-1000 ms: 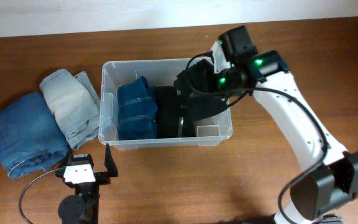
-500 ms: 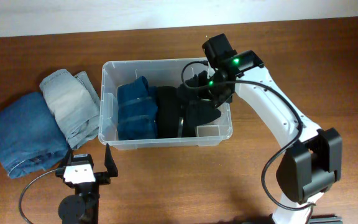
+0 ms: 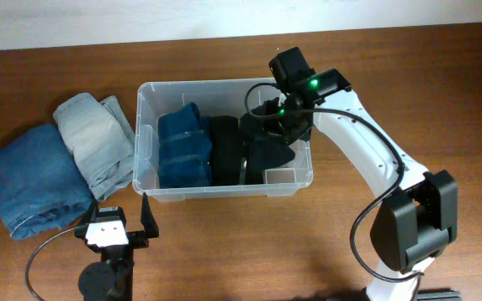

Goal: Pack container
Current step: 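Lift the black sock and carry it left into the bin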

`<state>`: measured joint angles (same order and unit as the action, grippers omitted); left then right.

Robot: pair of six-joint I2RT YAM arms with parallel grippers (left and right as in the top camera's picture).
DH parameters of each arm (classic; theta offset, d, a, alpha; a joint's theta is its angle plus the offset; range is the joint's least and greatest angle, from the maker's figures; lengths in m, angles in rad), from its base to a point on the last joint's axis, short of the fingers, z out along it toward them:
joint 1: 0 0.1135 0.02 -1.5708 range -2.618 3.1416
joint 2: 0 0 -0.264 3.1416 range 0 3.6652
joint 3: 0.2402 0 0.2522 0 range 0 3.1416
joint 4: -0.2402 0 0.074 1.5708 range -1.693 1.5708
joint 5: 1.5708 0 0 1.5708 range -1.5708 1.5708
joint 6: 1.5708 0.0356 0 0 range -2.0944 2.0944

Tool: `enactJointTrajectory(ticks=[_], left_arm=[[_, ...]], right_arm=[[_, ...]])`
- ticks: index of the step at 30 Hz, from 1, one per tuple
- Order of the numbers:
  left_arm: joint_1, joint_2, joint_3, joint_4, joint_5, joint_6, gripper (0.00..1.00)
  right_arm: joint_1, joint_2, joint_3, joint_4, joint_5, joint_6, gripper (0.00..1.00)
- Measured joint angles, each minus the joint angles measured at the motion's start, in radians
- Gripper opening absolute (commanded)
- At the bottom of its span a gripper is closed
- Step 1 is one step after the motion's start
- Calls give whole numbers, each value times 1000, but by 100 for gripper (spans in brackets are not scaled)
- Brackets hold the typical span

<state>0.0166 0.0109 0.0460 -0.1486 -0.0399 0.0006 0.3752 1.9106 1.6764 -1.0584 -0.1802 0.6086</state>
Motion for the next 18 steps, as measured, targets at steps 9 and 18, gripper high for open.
enactJointTrajectory(ticks=[9,18], left_arm=[[0,0,0,0,0,0,99],[0,0,0,0,0,0,99]], right_arm=[[0,0,-47,20,35,20,5],[0,3,-51,21,38,20,4]])
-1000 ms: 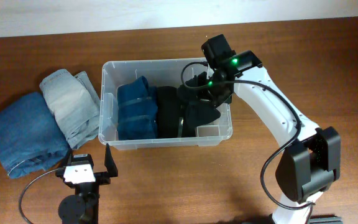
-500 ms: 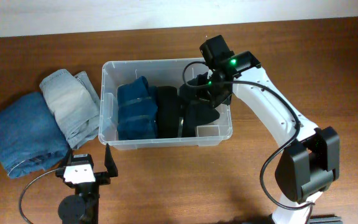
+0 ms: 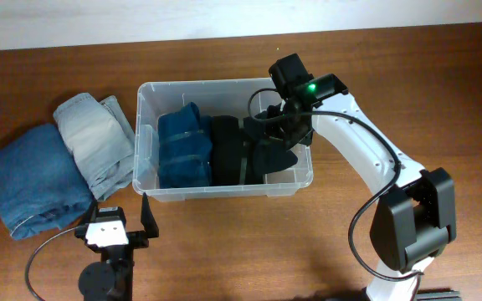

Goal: Pack container
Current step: 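Lift the black sock and carry it left into the bin, then press the black sock down into the bin beside the black items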

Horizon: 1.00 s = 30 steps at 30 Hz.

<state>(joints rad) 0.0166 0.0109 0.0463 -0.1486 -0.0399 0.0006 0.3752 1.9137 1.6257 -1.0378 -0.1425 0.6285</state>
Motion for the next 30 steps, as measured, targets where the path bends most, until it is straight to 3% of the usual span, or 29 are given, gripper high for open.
enactJointTrajectory(ticks=[10,12,14,16,20,30], left_arm=[[0,0,0,0,0,0,99],[0,0,0,0,0,0,99],[0,0,0,0,0,0,99],[0,0,0,0,0,0,99],[0,0,0,0,0,0,99],[0,0,0,0,0,0,99]], right_arm=[[0,1,0,35,-69,0,4],[0,1,0,35,-69,0,12],[0,1,0,35,-69,-3,34],[0,1,0,36,-71,-3,46],[0,1,0,26,-72,-31,59],[4,1,2,-29,66,-196,79]])
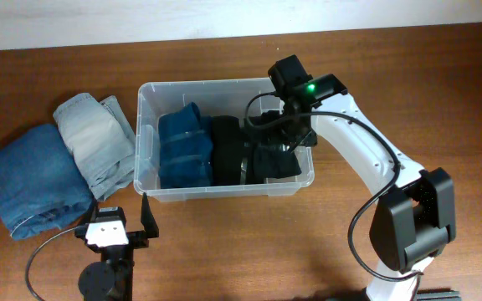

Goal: Pack container
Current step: 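Press the black sock down into the bin beside the black items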

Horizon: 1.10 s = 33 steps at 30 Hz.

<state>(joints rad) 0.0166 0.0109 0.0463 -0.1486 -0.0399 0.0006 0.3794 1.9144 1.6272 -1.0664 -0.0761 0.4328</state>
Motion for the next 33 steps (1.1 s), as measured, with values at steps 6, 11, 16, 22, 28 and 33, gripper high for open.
enactJointTrajectory(ticks=[6,11,16,22,28,33], left_arm=[[0,0,0,0,0,0,99],[0,0,0,0,0,0,99],[0,0,0,0,0,0,99],[0,0,0,0,0,0,99],[0,0,0,0,0,0,99],[0,0,0,0,0,0,99]], right_arm=[[2,0,63,-34,35,-95,75],[3,-4,111,-53,50,-136,60],[17,-6,112,-63,56,-155,29],[60,-6,112,-57,80,-169,4],[67,-6,112,-35,92,-171,4],[67,-4,112,-31,95,-172,4]])
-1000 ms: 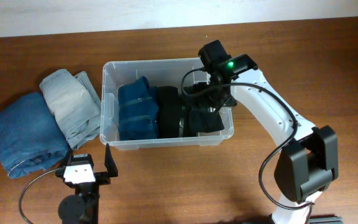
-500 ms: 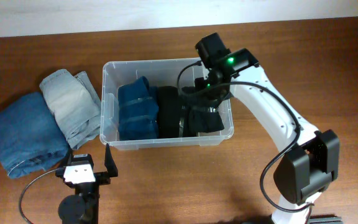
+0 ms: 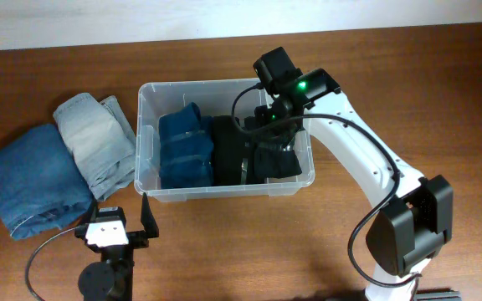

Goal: Pack container
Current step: 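Press the black sock down into the bin beside the black items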

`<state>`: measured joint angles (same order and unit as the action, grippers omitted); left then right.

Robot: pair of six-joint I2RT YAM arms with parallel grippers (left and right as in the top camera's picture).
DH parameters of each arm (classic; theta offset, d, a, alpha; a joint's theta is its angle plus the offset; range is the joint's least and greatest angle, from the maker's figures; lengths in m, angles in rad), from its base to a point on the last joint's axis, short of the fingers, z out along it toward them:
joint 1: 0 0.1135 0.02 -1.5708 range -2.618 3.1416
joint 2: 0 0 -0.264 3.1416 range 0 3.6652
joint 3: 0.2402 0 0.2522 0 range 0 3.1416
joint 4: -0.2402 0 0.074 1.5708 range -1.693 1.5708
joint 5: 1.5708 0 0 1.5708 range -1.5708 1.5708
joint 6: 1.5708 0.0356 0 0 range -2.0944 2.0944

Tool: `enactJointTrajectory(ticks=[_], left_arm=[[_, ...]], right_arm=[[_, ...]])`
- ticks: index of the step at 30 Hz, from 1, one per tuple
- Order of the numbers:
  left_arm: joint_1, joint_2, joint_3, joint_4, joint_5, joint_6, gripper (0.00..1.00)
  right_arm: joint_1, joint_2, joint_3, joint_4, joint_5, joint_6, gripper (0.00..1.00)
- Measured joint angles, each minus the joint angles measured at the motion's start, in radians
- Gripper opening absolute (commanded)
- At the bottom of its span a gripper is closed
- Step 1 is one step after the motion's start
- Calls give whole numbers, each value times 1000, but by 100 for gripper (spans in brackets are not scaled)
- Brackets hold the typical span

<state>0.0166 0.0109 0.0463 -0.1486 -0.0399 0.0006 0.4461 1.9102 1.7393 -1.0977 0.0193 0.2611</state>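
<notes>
A clear plastic container (image 3: 145, 134) stands mid-table. Inside it, from left to right, lie a folded blue garment (image 3: 182, 148), a black garment (image 3: 228, 149) and another black garment (image 3: 276, 159) at the right end. My right gripper (image 3: 273, 125) hangs over the container's back right part, just above the rightmost black garment; the wrist hides its fingers, so their state is unclear. My left gripper (image 3: 145, 219) rests near the front edge of the table, its fingers apart with nothing between them.
Two folded jeans lie left of the container: a light grey-blue pair (image 3: 94, 142) and a darker blue pair (image 3: 32, 177). The right arm (image 3: 366, 159) stretches across the table's right side. A pale wall runs along the back.
The right gripper has shifted left and toward the back inside the container. The rightmost black garment lies flatter at the right end. The left arm has not moved.
The right gripper was at the container's right end, on a bunched black garment that hung over the right wall. At each later moment the garment sat lower and more inside the container. It now lies flat, and the gripper stands further left.
</notes>
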Motion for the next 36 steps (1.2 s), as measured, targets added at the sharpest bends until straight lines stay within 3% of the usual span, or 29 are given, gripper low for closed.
enactJointTrajectory(ticks=[22,30,36], left_arm=[[0,0,0,0,0,0,99],[0,0,0,0,0,0,99],[0,0,0,0,0,0,99]], right_arm=[[0,299,5,104,89,0,4],[0,272,14,56,89,-8,5],[0,122,15,-39,83,-12,6]])
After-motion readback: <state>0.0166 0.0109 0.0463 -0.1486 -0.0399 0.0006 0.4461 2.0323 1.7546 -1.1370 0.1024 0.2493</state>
